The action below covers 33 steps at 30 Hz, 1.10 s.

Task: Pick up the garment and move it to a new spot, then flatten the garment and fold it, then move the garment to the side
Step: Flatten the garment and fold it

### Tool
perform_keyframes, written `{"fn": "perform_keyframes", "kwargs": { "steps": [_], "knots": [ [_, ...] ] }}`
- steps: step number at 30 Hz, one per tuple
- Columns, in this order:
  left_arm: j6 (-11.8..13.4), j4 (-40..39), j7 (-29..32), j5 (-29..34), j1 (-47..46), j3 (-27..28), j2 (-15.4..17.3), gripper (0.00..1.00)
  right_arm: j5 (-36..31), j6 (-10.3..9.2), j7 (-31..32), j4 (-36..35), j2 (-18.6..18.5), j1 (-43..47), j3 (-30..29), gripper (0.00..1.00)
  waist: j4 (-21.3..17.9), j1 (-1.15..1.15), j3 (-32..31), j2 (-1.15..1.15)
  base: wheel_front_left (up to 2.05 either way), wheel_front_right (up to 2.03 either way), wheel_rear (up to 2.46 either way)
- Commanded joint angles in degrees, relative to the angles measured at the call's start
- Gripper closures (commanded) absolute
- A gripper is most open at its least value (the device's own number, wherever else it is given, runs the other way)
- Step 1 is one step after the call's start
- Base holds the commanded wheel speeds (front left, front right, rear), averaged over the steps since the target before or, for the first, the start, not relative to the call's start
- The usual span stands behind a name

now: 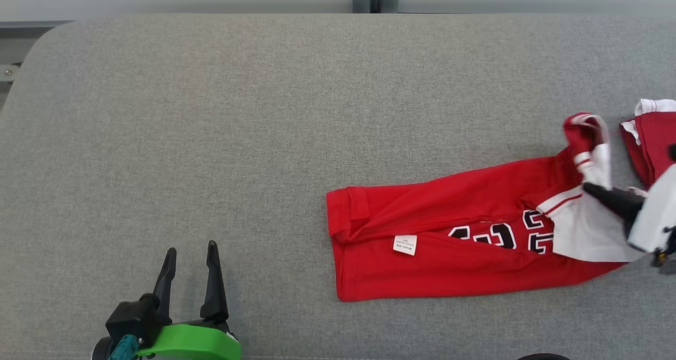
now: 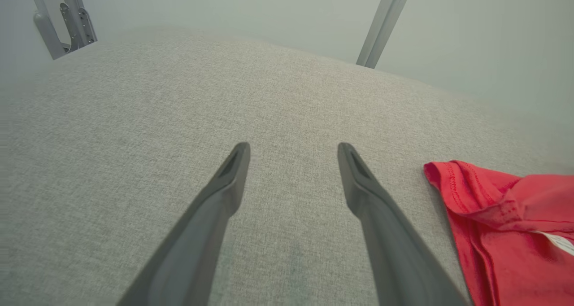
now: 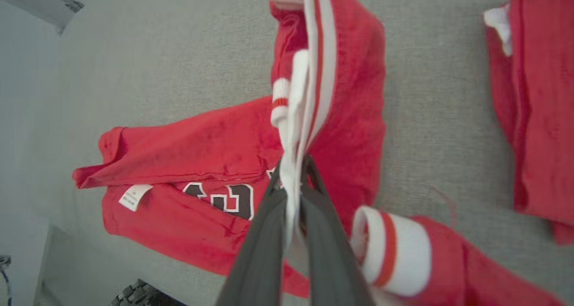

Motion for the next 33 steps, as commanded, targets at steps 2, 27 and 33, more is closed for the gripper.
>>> {"fn": "perform_keyframes", "kwargs": {
  "steps": [2,27,33],
  "knots": [
    [0.6,0.0,-0.2,0.3,1.2,0.0,0.1,0.00,-1.5,0.01,0.8,-6.2,3.6,1.9,2.2,1.00,0.1,0.00,-0.8,0.00,0.00,0.00,0.00],
    [-0.1,4.3,-0.2,2.2,-1.2,-3.0,0.1,0.00,-22.0,0.01,-7.7,1.5,37.9,-5.2,13.0,0.00,0.4,0.00,0.3,0.00,0.00,0.00,0.00],
    [0.4,3.6,-0.1,2.0,-0.3,-2.1,0.1,0.00,-22.9,0.00,-14.2,-7.3,34.8,-2.2,12.1,0.00,-0.4,0.00,0.4,0.00,0.00,0.00,0.00]
  ]
}}
